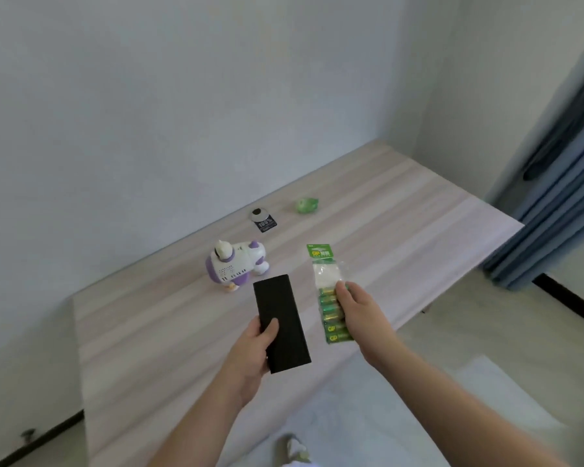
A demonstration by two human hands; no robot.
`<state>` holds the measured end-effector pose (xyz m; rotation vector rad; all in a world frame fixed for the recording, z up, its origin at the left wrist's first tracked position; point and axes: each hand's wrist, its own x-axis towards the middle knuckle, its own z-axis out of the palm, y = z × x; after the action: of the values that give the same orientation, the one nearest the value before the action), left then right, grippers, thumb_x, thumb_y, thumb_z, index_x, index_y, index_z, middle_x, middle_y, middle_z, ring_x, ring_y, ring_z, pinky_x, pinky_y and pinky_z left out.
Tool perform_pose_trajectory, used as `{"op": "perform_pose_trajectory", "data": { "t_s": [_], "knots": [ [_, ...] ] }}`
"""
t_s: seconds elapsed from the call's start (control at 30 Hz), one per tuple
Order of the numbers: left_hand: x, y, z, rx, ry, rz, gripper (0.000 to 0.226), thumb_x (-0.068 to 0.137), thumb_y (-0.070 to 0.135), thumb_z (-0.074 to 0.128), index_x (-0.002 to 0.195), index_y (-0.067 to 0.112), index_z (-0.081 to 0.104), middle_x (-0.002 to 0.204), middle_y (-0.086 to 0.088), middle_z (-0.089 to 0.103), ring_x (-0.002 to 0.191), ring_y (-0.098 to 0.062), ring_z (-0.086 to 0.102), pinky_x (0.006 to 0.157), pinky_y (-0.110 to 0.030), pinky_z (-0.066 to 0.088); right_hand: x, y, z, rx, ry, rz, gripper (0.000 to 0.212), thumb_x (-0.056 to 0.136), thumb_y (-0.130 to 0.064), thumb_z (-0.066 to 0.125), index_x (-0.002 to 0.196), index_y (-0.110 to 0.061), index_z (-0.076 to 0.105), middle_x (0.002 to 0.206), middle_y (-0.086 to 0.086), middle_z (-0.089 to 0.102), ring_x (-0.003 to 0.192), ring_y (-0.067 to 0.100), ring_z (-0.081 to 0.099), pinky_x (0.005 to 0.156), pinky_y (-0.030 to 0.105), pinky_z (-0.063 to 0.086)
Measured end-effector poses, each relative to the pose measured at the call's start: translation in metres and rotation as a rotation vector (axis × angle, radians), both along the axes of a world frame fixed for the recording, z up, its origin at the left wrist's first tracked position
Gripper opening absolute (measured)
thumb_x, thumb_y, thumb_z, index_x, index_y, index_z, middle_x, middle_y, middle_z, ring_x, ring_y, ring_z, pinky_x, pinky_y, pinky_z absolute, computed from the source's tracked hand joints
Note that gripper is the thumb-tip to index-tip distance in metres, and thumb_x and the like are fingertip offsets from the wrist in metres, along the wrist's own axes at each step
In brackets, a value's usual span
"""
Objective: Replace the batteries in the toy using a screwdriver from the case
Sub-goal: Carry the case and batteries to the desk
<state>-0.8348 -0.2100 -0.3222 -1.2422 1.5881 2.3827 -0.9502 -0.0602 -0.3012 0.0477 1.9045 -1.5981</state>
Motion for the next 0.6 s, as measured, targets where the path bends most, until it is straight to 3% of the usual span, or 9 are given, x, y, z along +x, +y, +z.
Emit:
{"op": "perform_pose_trajectory", "data": {
  "t_s": [0.13,0.23,0.3,0.43,0.6],
  "knots": [
    [0.015,-0.030,-0.030,0.001,-0.047,0.040,0.023,0.100,0.023,0.051,0.122,0.020,0.057,0.114,-0.003,0.071,0.104,-0.022,0.067,0.079,-0.037,0.055,-0.003,-0.045,-0.037,0.058,-0.073,0.057,0.029,0.101,-0.042,0.038,0.117,-0.022,0.052,0.099,0.008,0.067,0.088,0.022,0.068,0.080,0.038,0.058],
    [0.021,-0.043,-0.050,-0.047,-0.070,0.040,0.024,0.100,0.025,0.050,0.125,0.024,0.052,0.116,0.000,0.068,0.103,-0.018,0.066,0.073,-0.031,0.054,-0.002,-0.071,-0.058,0.124,-0.104,0.098,0.028,0.102,-0.042,0.037,0.117,-0.021,0.049,0.098,0.007,0.065,0.085,0.020,0.066,0.071,0.033,0.056],
    [0.023,-0.050,-0.064,-0.074,-0.077,0.029,0.026,0.100,0.026,0.050,0.126,0.023,0.051,0.117,0.000,0.067,0.104,-0.019,0.065,0.077,-0.033,0.055,-0.005,-0.082,-0.072,0.161,-0.115,0.130,0.028,0.102,-0.040,0.037,0.116,-0.019,0.048,0.097,0.007,0.064,0.082,0.020,0.065,0.067,0.031,0.054],
    [0.020,-0.057,-0.091,-0.007,-0.093,0.083,0.022,0.100,0.021,0.050,0.122,0.018,0.050,0.116,-0.001,0.066,0.104,-0.019,0.064,0.088,-0.039,0.054,-0.013,-0.089,-0.102,0.220,-0.150,0.146,0.031,0.102,-0.038,0.038,0.114,-0.012,0.050,0.098,0.011,0.063,0.081,0.022,0.064,0.070,0.035,0.054],
    [0.013,-0.066,-0.114,0.046,-0.166,0.085,0.022,0.099,0.022,0.054,0.120,0.019,0.048,0.119,-0.004,0.063,0.103,-0.020,0.063,0.077,-0.035,0.054,-0.027,-0.086,-0.130,0.292,-0.160,0.165,0.026,0.100,-0.038,0.043,0.108,-0.015,0.053,0.100,0.014,0.066,0.083,0.027,0.067,0.077,0.044,0.058]
  ]
}}
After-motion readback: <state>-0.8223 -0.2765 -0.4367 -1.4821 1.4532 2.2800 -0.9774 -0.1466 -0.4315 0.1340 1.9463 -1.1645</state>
